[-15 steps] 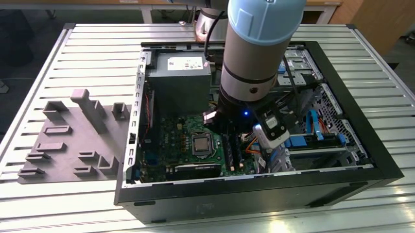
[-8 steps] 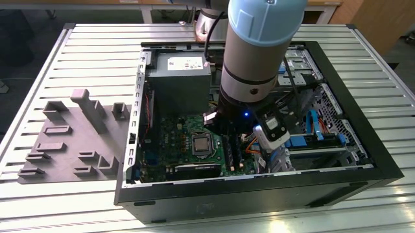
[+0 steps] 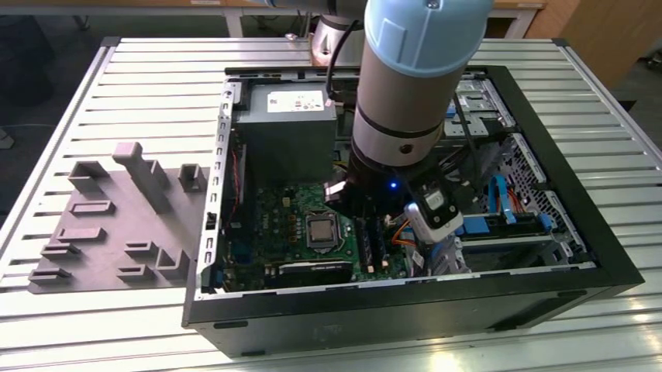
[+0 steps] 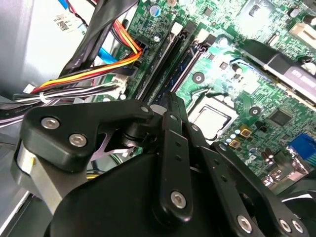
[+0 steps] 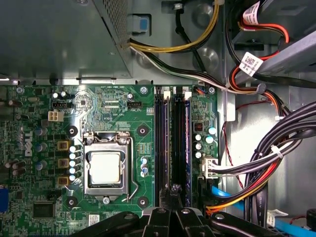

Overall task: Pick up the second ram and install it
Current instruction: 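Press down the second ram until it locks into place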

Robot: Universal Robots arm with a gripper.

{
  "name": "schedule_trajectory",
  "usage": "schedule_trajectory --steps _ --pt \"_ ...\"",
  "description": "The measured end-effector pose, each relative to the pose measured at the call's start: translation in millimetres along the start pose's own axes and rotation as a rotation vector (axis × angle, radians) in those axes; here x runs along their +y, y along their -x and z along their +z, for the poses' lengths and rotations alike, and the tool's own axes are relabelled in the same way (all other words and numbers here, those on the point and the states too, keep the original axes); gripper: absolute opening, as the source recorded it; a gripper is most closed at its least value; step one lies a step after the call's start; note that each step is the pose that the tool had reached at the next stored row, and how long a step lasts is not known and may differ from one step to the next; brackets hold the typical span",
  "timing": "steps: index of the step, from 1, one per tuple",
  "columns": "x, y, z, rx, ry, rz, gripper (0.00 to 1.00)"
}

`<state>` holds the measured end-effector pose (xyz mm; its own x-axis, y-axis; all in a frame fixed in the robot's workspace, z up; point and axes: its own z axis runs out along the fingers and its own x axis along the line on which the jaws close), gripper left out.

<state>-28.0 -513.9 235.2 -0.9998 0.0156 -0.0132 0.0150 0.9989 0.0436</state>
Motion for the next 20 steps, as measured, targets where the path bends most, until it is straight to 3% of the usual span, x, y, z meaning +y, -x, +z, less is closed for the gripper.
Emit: schedule_trajectory --steps 20 --pt "-12.2 0.2 -0.2 0.0000 -0.0001 0.000 0.11"
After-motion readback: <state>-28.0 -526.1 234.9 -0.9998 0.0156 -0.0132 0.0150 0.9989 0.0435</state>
